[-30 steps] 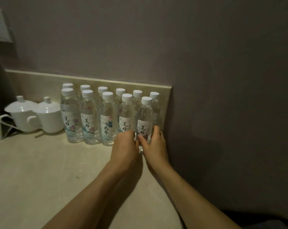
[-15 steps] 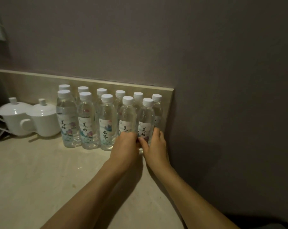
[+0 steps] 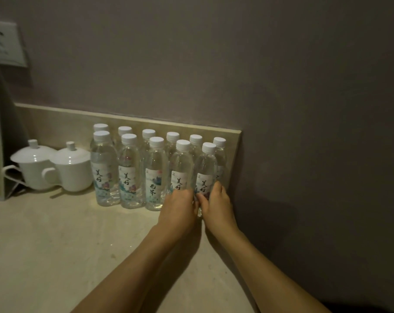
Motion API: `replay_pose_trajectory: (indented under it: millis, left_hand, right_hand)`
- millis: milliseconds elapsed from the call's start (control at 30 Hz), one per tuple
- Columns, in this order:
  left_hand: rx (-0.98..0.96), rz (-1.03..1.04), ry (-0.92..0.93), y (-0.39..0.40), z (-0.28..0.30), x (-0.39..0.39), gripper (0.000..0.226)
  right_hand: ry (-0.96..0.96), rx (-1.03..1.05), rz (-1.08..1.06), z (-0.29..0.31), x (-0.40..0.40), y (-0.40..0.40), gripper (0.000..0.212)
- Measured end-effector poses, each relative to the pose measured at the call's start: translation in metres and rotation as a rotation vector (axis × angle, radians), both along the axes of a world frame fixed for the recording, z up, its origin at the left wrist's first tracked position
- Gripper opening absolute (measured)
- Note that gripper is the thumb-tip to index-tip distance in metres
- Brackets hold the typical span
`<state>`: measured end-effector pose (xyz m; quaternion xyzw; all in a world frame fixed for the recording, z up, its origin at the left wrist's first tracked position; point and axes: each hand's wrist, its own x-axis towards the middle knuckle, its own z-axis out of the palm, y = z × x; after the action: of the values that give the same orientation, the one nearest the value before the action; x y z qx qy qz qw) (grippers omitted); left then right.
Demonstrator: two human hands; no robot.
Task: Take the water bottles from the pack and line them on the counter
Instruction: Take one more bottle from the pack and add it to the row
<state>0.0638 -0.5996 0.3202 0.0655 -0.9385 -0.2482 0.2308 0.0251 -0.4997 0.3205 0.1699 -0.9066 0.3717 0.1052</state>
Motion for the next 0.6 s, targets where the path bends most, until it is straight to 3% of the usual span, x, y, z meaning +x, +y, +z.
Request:
replay_pose_trajectory:
  millis: [333, 467, 600]
  left_hand:
    - [0.046, -0.039, -0.021, 0.0, -0.001, 0.007, 0.02]
    - [0.083, -0.04, -0.025, -0.004, 0.001, 0.018, 0.028]
    - [0.064, -0.047, -0.032, -0.01, 0.004, 0.033, 0.037]
  right_hand:
    - [-0.058, 0.017, -0.024, 0.002, 0.003, -0.003, 0.051]
    - [-0.095, 0.003, -0.045, 0.004, 0.009, 0.0, 0.041]
    - [-0.117, -0.022, -0.052, 0.004, 0.026, 0.001, 0.049]
